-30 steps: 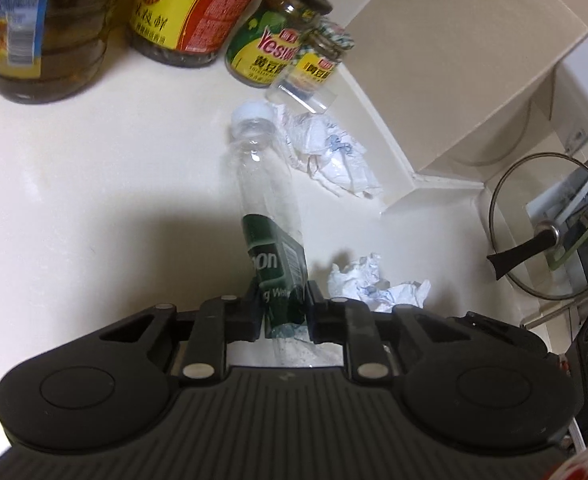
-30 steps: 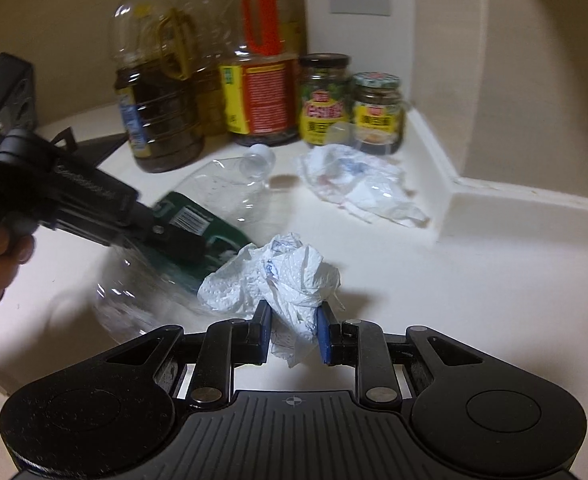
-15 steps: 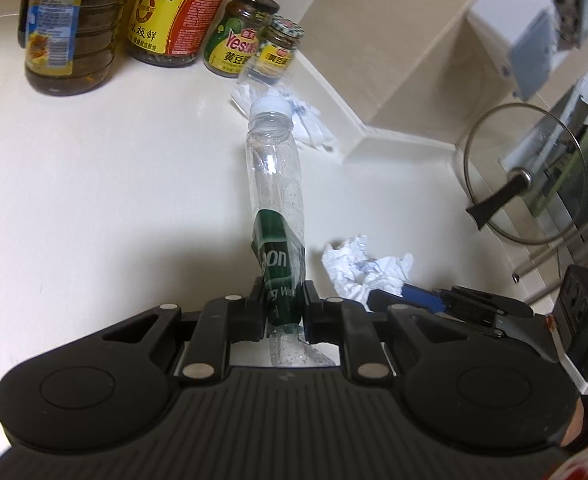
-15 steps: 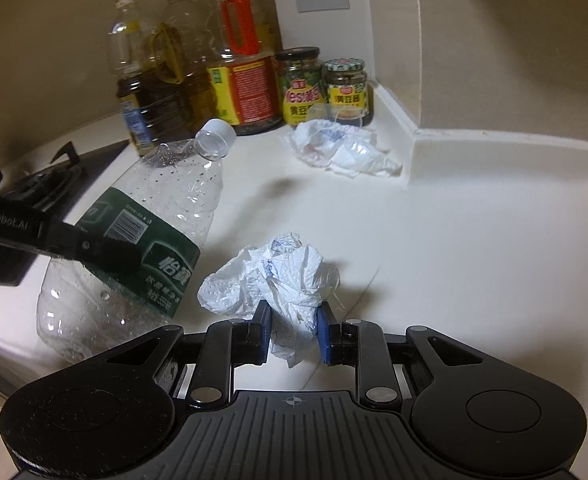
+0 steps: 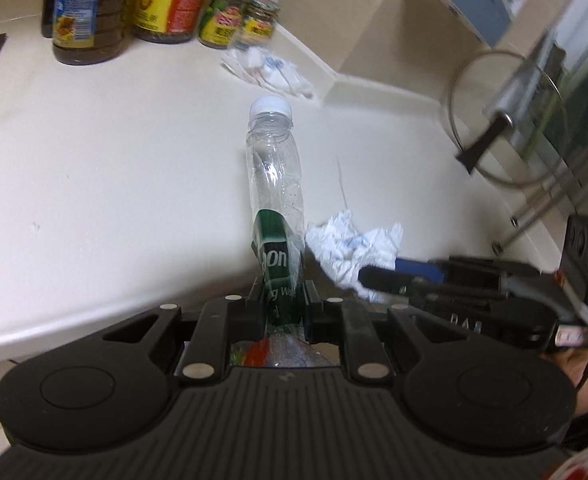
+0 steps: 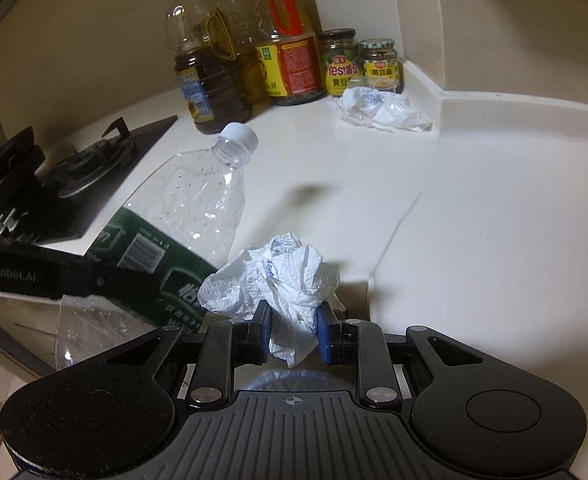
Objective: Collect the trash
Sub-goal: 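Carry the water bottle and tissue down over the wastebasket with both tools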
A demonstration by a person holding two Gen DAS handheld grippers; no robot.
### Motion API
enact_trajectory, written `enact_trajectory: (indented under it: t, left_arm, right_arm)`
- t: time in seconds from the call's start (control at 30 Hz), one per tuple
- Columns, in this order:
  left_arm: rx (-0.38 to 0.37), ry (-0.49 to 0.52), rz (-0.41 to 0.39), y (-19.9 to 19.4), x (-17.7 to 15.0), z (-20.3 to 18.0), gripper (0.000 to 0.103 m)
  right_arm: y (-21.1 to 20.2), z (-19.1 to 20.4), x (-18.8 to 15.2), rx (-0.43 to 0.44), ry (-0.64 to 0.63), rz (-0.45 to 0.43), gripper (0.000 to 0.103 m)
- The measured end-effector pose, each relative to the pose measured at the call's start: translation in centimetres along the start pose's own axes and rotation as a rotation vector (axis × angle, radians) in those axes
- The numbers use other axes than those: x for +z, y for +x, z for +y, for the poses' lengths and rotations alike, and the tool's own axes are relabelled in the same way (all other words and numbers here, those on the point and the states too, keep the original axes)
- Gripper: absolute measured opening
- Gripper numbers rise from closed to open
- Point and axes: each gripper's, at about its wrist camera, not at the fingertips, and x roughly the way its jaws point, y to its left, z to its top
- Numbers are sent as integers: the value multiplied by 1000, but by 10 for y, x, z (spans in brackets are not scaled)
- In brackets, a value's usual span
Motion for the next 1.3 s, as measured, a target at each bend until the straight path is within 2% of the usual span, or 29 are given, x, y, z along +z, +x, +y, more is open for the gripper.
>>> enact_trajectory:
  t: [0.13,0.3,0.5,0.7,1.0,1.3]
  left_arm:
    - [-17,76,34,-7,-20,-1,14]
    - [-44,129,107,-13,-52,8,15]
    - [-61,122,200,1,-89,20,15]
    - [-15,90,258,33,-113,24,15]
    - [59,50,285,77,-122,19,15]
    - [94,36,295,92,-123,19,15]
  right_arm:
    - [-13,2,-19,-76,61,-2,24]
    - [-16,11,-50,-138,112,43,24]
    - [-8,30,-82,-194,126,95,24]
    - [10,41,-109,-236,107,112,24]
    - [34,41,-130,-307,71,119,24]
    - [45,40,-137,-347,74,145,24]
